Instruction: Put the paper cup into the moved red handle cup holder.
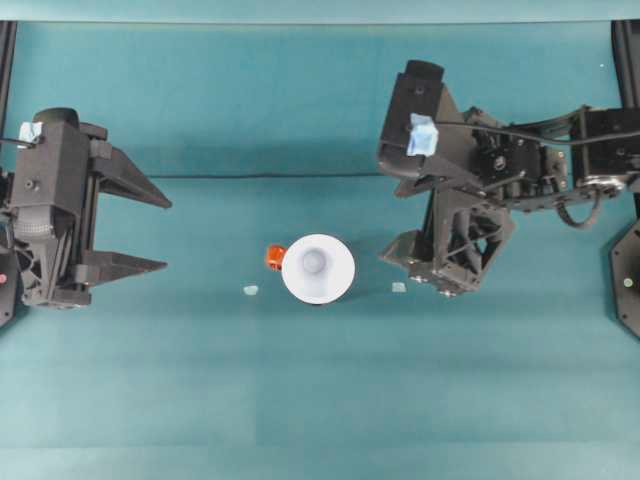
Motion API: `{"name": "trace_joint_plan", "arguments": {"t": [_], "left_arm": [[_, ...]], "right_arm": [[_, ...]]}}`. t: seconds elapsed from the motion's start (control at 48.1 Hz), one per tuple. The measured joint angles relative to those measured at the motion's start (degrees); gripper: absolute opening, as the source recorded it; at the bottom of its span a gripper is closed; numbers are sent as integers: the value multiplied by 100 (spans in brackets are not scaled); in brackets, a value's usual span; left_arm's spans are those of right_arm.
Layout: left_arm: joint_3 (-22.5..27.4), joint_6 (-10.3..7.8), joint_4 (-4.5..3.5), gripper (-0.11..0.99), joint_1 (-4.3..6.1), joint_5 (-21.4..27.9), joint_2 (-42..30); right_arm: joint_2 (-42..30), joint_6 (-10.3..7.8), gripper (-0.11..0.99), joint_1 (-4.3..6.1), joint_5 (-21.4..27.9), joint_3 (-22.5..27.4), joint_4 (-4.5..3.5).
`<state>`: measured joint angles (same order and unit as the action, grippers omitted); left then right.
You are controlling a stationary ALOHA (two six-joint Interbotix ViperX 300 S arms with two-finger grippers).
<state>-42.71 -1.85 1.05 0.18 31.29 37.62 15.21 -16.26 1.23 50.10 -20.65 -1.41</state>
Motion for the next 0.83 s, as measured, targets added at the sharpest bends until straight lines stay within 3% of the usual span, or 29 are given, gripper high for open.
{"name": "trace_joint_plan", "arguments": {"t": [0.831], "left_arm": [[-9, 18, 9, 86, 0, 0, 0]], "right_arm": [[79, -9, 72, 0, -9, -132, 18]]}}
